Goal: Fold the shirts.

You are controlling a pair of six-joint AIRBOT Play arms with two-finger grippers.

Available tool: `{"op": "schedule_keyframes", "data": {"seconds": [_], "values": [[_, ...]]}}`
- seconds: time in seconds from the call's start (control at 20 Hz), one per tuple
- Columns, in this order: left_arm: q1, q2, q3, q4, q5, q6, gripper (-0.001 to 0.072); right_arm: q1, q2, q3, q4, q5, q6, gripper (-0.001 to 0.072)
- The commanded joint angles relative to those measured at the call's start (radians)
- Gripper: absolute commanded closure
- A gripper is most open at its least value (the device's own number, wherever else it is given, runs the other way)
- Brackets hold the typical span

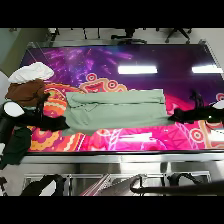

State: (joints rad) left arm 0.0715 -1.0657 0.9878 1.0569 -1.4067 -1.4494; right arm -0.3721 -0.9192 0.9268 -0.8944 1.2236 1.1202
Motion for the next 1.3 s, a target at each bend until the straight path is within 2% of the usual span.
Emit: {"op": "schedule_keyframes", "data": {"seconds": [0.0,0.3,0.45,0.55,0.6,0.65,0.7,0.75,0.8,0.85,0.9,1.1,1.2,1.25], "values": [[-0.011,-0.174,0.262,-0.066,0.071,0.028,0.0693,0.000,-0.083,0.145,0.116,-0.091,-0.081,0.0694],[-0.072,-0.592,0.627,-0.063,0.155,0.032,0.0692,0.058,-0.356,0.254,0.298,-0.318,-0.296,0.0694],[-0.084,-0.777,0.746,-0.063,0.160,0.035,0.0691,0.089,-0.481,0.304,0.298,-0.425,-0.336,0.0693],[-0.097,-0.878,0.828,-0.065,0.158,0.035,0.0689,0.093,-0.546,0.349,0.297,-0.432,-0.335,0.0691],[-0.101,-0.916,0.867,-0.065,0.151,0.035,0.0687,0.092,-0.561,0.366,0.296,-0.430,-0.336,0.0661],[-0.103,-0.950,0.910,-0.067,0.131,0.034,0.0590,0.092,-0.562,0.380,0.293,-0.430,-0.336,0.0523],[-0.106,-0.974,0.953,-0.066,0.106,0.033,0.0194,0.090,-0.558,0.404,0.274,-0.406,-0.336,0.0432],[-0.106,-0.986,0.991,-0.066,0.087,0.025,0.0010,0.082,-0.551,0.442,0.227,-0.363,-0.335,0.0408],[-0.106,-0.990,1.034,-0.065,0.069,0.025,0.0012,0.071,-0.547,0.477,0.179,-0.332,-0.325,0.0377],[-0.105,-0.987,1.071,-0.066,0.060,0.025,0.0012,0.061,-0.546,0.509,0.129,-0.324,-0.261,0.0225],[-0.105,-0.977,1.091,-0.065,0.061,0.025,0.0012,0.055,-0.549,0.526,0.095,-0.325,-0.203,0.0190],[-0.106,-0.883,1.004,-0.064,0.136,0.026,0.0012,0.050,-0.605,0.533,0.088,-0.255,-0.168,0.0192],[-0.106,-0.868,1.001,-0.065,0.097,0.026,0.0012,0.050,-0.647,0.533,0.127,-0.200,-0.169,0.0196],[-0.106,-0.859,1.001,-0.065,0.072,0.026,0.0012,0.050,-0.666,0.533,0.148,-0.164,-0.169,0.0231]]}}
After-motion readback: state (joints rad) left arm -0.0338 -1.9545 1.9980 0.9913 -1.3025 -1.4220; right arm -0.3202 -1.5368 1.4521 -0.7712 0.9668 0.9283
